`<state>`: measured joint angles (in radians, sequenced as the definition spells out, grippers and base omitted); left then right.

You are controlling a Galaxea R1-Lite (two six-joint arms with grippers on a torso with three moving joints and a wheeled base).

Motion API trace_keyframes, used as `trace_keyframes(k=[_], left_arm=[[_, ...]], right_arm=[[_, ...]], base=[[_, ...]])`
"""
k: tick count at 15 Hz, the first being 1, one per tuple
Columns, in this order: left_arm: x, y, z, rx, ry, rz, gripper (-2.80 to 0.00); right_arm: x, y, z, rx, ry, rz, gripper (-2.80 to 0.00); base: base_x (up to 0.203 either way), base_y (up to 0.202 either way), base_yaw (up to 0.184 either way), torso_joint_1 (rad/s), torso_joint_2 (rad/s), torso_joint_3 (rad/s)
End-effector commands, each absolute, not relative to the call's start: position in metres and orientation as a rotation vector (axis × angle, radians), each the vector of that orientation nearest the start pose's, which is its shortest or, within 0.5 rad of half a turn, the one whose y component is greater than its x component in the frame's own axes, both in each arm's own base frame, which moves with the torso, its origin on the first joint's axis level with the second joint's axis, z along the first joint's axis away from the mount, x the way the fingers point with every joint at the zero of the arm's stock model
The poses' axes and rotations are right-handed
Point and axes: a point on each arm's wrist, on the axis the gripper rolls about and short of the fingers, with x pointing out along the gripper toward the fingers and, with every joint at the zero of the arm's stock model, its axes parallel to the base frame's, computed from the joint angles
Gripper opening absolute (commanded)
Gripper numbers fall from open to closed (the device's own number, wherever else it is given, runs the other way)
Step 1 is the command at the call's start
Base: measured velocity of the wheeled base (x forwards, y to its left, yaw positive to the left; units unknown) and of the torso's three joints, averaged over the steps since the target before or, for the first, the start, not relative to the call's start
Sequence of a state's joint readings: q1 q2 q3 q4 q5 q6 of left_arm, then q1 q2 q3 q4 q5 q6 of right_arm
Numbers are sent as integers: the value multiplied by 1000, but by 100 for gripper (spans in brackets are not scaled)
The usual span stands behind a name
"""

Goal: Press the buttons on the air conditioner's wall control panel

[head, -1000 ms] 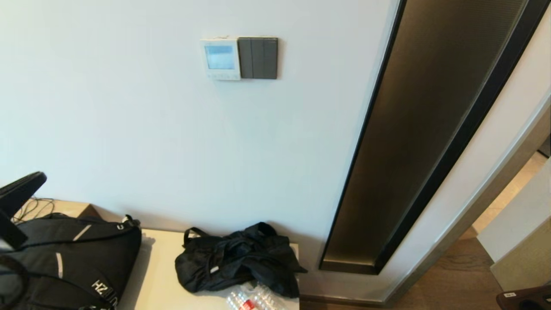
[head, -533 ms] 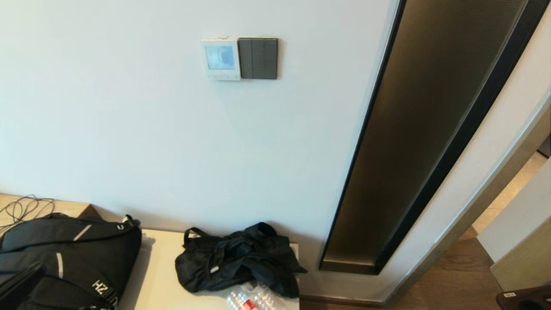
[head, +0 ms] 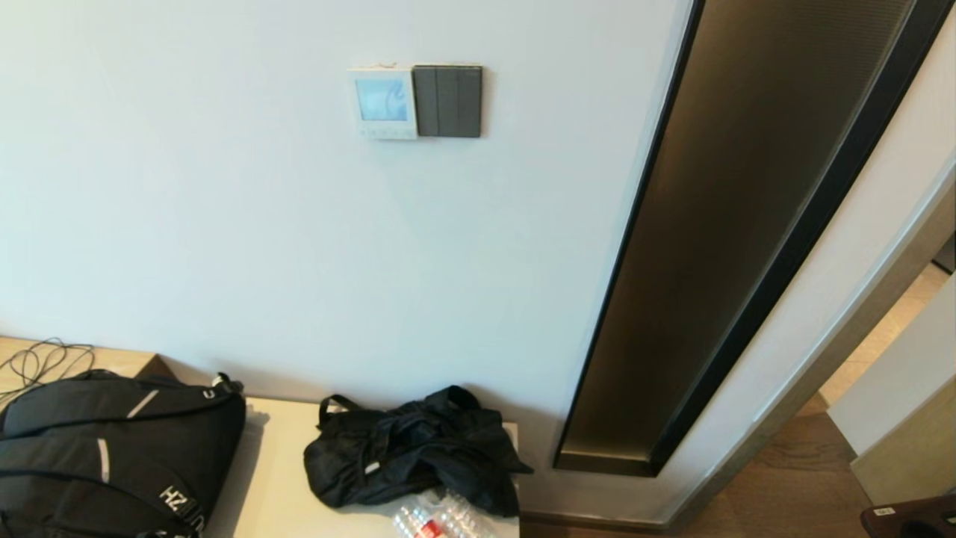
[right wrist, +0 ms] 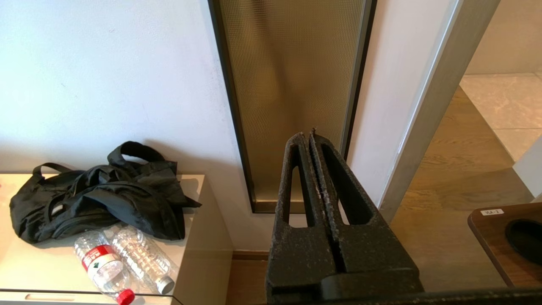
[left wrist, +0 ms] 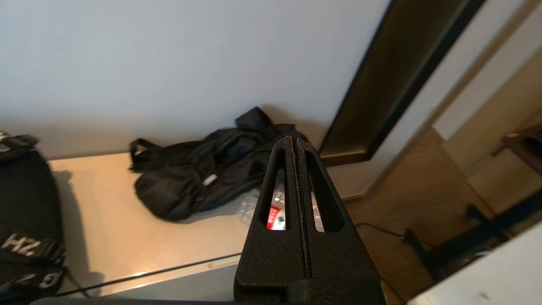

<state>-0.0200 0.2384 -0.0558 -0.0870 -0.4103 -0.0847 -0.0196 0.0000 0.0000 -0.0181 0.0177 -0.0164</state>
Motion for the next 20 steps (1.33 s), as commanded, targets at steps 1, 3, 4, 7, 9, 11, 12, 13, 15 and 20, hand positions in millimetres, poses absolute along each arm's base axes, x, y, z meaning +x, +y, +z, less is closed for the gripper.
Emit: trace_keyframes(k=[1, 3, 4, 7, 9, 11, 12, 13, 15, 20], left_arm=[[-11, -7, 95, -74, 64, -354, -280], [-18, -6, 93, -32, -6, -283, -280], [-21, -5, 91, -16, -34, -231, -280], [-26, -3, 86, 6, -49, -126, -280], [-25, -2, 85, 34, -48, -86, -280], [-23, -1, 80, 71, -46, -41, -280], [-23, -1, 79, 70, -39, -39, -280], [-23, -1, 79, 69, -38, -39, -280], [-23, -1, 76, 70, -6, -37, -280], [-23, 0, 74, 52, 10, -20, -280]], right_arm=[[-23, 1, 77, -17, -17, -2, -280], [-23, 1, 77, -17, -15, -2, -280], [-23, 1, 77, -17, -17, -2, -280], [-23, 1, 77, -17, -15, -2, -280], [-23, 1, 77, -17, -16, -2, -280], [-23, 1, 77, -17, -16, -2, -280], [-23, 1, 77, -17, -16, -2, -280], [-23, 1, 77, -17, -17, -3, -280], [-23, 1, 77, -17, -16, -2, -280], [-23, 1, 77, -17, -16, -2, -280]], base=[[0, 0, 0, 0, 0, 0], [0, 0, 0, 0, 0, 0], [0, 0, 0, 0, 0, 0], [0, 0, 0, 0, 0, 0], [0, 0, 0, 0, 0, 0], [0, 0, 0, 0, 0, 0], [0, 0, 0, 0, 0, 0], [0, 0, 0, 0, 0, 0], [0, 0, 0, 0, 0, 0], [0, 0, 0, 0, 0, 0]])
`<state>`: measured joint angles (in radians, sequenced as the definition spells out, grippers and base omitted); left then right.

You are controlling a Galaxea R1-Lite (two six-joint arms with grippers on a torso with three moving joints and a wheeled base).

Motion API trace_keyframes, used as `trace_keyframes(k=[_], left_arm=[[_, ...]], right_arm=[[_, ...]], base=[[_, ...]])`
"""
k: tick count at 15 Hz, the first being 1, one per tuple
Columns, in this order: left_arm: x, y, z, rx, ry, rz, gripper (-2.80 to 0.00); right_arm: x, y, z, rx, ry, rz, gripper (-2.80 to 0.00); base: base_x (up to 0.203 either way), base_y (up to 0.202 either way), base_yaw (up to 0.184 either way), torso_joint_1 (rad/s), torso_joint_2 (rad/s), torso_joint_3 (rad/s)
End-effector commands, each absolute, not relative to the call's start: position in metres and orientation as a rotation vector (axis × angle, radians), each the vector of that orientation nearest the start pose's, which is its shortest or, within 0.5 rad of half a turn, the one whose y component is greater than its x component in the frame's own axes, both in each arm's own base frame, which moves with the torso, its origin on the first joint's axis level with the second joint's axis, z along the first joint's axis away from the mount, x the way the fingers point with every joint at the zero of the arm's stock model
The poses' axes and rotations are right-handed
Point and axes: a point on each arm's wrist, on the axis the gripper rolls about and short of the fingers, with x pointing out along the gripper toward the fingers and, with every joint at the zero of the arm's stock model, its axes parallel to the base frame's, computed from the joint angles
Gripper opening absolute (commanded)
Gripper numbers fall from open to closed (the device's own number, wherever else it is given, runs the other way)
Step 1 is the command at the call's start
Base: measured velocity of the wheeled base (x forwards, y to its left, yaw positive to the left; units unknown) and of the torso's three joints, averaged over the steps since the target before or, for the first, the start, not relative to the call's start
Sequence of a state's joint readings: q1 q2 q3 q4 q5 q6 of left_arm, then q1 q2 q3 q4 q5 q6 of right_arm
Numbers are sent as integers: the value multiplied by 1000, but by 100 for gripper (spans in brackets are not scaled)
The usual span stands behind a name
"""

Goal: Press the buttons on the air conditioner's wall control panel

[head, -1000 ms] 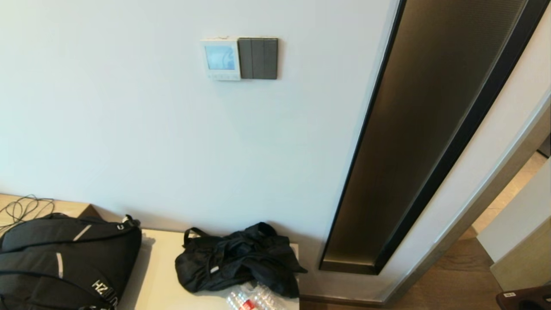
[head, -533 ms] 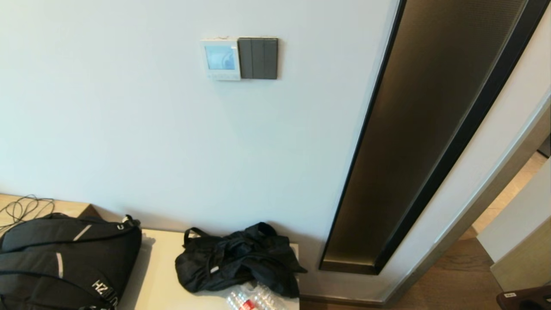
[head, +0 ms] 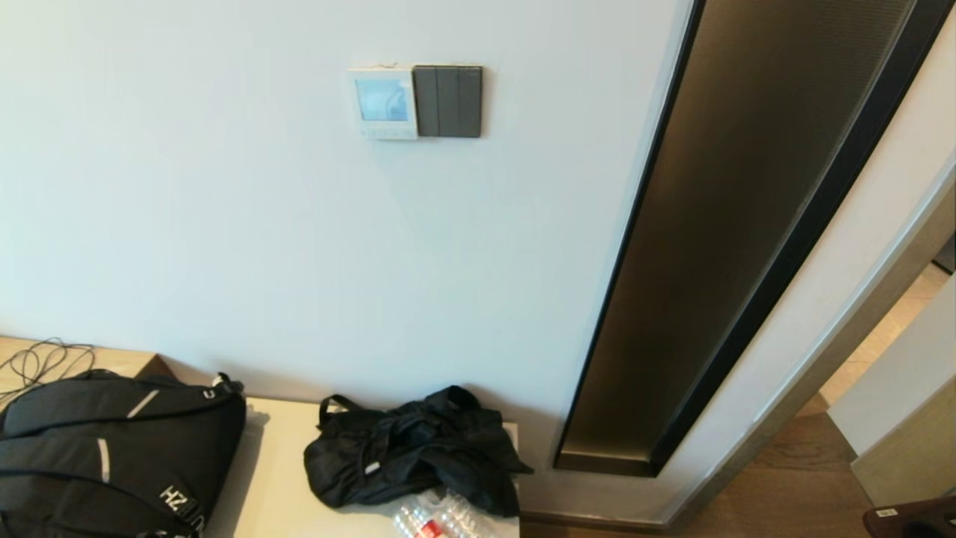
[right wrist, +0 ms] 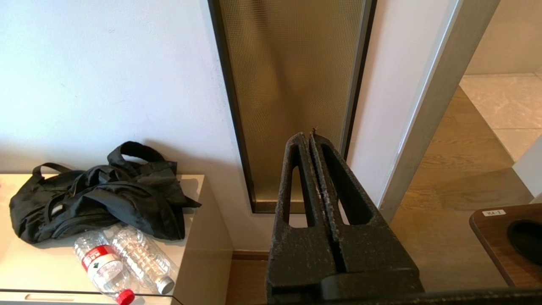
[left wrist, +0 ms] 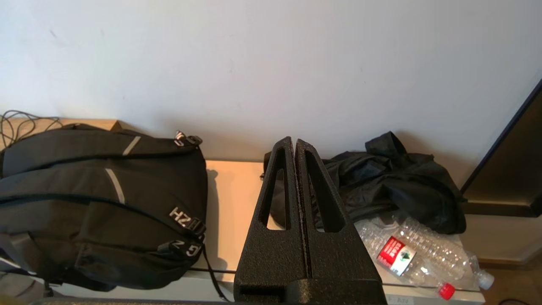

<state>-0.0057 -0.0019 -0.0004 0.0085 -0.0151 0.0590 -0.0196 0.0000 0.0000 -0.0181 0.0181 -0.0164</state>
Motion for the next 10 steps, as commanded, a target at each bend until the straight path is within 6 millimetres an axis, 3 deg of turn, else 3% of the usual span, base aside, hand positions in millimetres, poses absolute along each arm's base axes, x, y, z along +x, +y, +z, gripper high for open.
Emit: trace_keyframes(k=[1, 10], left_arm=[[-23, 0, 74, 25, 8, -12, -280], [-23, 0, 75, -15, 5, -6, -280]], right_arm=[[-23, 1, 77, -17, -16, -2, -280], [-23, 1, 77, -17, -15, -3, -280]], base=[[0, 0, 0, 0, 0, 0], [0, 0, 0, 0, 0, 0]])
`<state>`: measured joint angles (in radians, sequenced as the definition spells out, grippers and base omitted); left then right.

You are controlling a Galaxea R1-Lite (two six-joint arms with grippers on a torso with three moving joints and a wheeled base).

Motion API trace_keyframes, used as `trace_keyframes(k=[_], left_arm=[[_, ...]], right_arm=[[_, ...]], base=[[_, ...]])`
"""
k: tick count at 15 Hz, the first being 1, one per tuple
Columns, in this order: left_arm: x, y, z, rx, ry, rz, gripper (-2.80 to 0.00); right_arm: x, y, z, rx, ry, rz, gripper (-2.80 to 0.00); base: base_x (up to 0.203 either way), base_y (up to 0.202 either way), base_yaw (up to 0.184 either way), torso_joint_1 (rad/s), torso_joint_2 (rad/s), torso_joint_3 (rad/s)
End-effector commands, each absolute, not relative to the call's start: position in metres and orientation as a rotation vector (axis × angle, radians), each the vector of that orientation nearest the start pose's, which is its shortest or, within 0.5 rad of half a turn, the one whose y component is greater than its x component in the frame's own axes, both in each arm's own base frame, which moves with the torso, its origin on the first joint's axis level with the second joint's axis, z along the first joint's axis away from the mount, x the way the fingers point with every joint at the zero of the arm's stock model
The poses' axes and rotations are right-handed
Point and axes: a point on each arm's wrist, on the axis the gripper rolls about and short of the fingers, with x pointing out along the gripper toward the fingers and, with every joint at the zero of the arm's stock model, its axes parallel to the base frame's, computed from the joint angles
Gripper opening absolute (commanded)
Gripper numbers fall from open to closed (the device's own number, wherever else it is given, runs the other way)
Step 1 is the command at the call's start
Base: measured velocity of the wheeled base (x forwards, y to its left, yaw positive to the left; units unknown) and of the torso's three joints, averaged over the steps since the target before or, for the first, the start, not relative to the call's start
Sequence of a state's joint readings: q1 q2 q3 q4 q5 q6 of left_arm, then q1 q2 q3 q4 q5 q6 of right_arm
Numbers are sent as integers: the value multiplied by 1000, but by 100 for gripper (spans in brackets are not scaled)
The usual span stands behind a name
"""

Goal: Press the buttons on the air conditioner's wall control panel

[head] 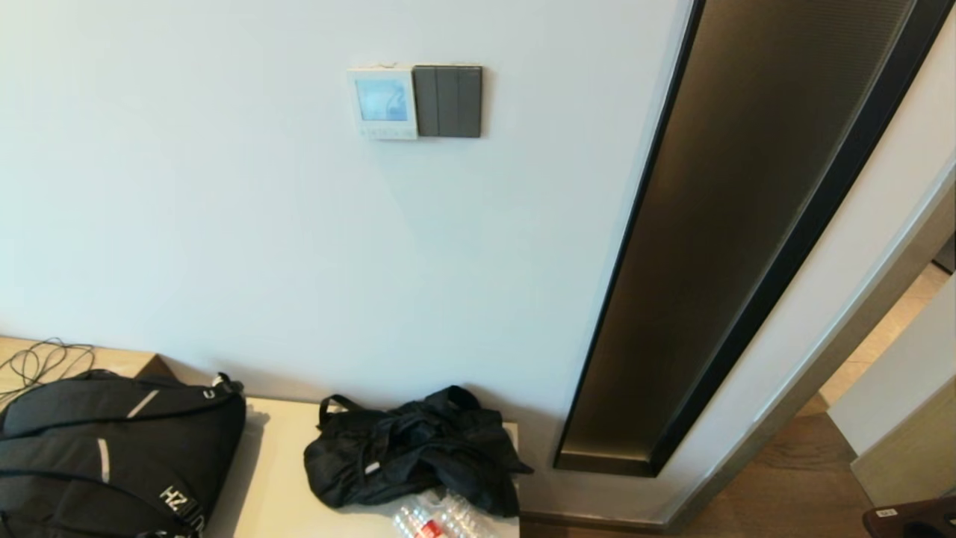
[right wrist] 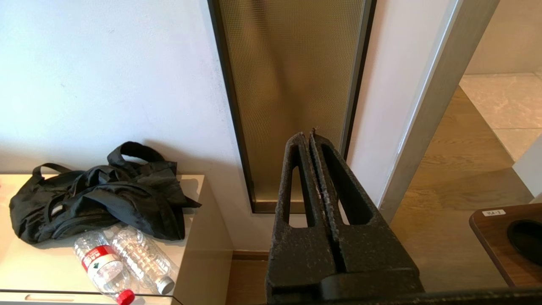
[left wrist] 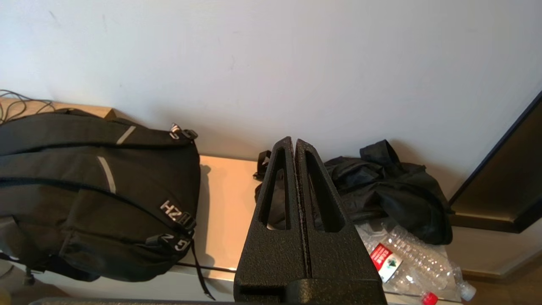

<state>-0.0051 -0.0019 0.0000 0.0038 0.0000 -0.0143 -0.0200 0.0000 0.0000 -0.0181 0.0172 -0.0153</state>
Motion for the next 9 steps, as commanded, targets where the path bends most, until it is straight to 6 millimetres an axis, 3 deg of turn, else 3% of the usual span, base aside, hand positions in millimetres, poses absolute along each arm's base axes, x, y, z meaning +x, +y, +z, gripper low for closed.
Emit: trace_keyframes(k=[1, 9], left_arm=[[-23, 0, 75, -15, 5, -6, -280], [-23, 0, 75, -15, 5, -5, -280]], right_arm=[[-23, 1, 77, -16, -15, -3, -280], [-23, 1, 77, -16, -15, -3, -280]], base=[[0, 0, 0, 0, 0, 0], [0, 0, 0, 0, 0, 0]])
